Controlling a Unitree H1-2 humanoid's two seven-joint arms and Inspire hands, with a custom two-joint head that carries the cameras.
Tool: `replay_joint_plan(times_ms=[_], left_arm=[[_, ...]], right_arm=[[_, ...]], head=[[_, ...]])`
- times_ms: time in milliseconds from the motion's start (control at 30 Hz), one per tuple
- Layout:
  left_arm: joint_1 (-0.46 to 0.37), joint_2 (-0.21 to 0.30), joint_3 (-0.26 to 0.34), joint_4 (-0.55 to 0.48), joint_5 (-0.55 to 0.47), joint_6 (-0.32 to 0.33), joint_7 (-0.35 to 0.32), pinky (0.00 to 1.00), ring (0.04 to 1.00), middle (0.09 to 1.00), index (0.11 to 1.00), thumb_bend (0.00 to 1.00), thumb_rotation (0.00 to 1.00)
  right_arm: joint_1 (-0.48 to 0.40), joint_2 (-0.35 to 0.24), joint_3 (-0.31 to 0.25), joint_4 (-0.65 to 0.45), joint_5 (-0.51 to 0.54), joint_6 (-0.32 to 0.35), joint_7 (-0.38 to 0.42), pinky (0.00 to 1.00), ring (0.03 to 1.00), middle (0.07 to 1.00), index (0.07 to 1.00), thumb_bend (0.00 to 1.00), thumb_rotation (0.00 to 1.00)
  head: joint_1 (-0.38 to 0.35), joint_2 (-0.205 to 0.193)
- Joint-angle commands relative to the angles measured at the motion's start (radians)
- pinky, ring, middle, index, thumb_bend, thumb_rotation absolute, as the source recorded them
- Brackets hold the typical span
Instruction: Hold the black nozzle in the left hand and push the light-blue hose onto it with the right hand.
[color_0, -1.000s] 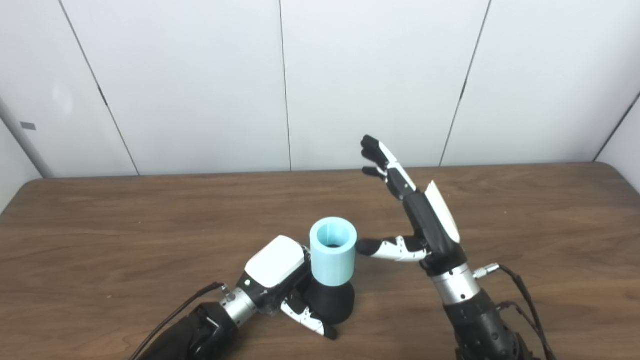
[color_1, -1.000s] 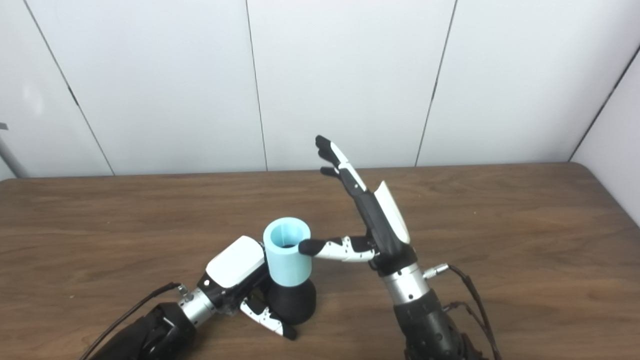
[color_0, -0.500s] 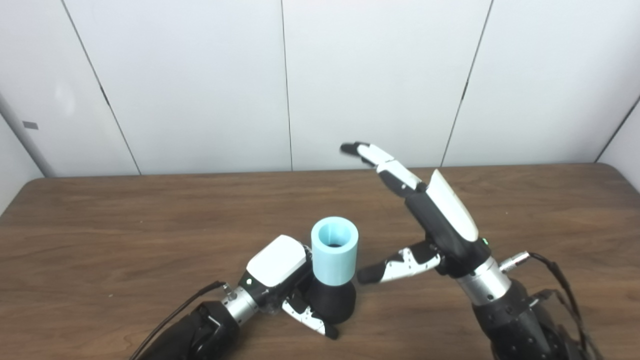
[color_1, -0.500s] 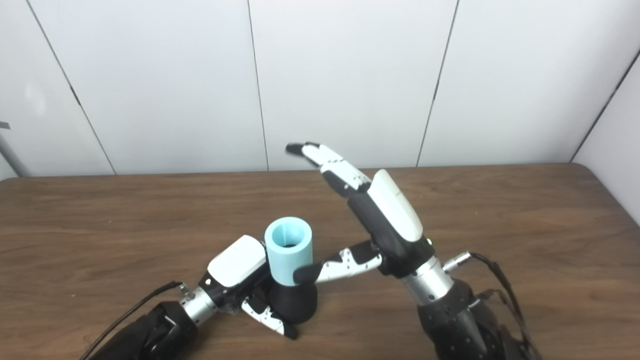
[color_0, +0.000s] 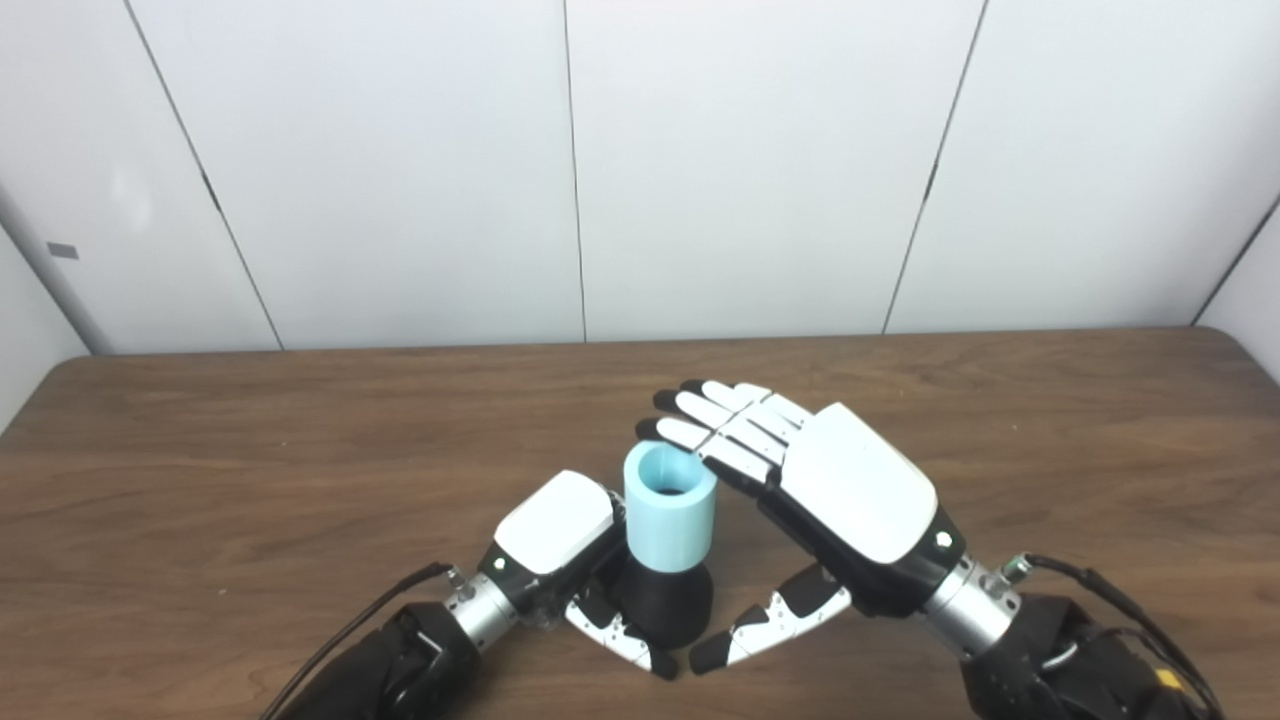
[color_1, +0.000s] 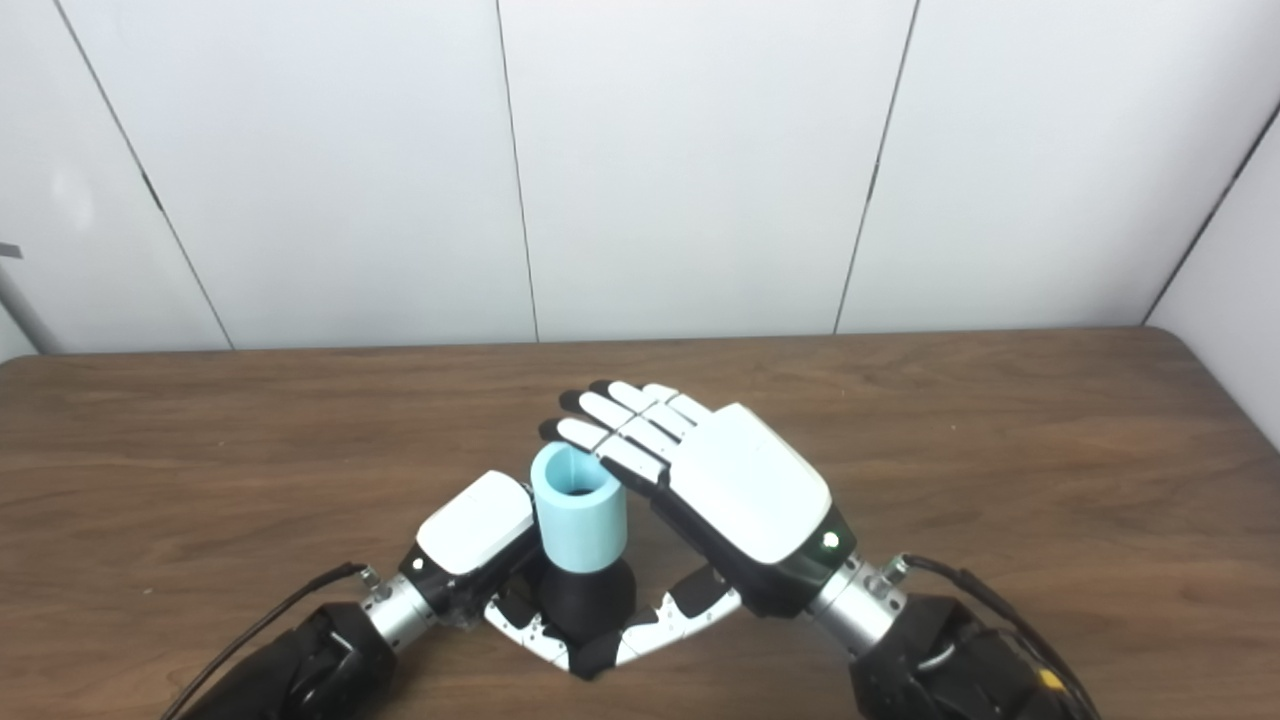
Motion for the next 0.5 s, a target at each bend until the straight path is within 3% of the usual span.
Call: replay_joint_plan(times_ms=[0, 133, 467], left_arm=[[0.142, -0.021, -0.091, 0.127, 0.051, -0.001, -0.060, 0.12, 0.158, 0.237, 0.483, 0.52, 0.04], [0.141, -0.021, -0.092, 0.128, 0.048, -0.001, -0.064, 0.13, 0.168, 0.247, 0.483, 0.52, 0.04], [0.142, -0.023, -0.093, 0.133, 0.046, -0.002, -0.055, 0.13, 0.167, 0.245, 0.483, 0.52, 0.04]], right_arm=[[-0.019, -0.004, -0.009, -0.027, -0.026, -0.003, -0.004, 0.94, 0.972, 0.970, 0.933, 0.94, 0.85], [-0.014, 0.006, -0.008, -0.026, -0.039, -0.002, 0.000, 1.00, 0.998, 0.991, 0.964, 0.93, 0.88], [0.004, 0.022, 0.003, -0.031, -0.051, -0.014, -0.001, 0.99, 0.984, 0.982, 0.959, 0.93, 0.88]], head=[[-0.001, 0.001], [-0.001, -0.002], [0.001, -0.006]])
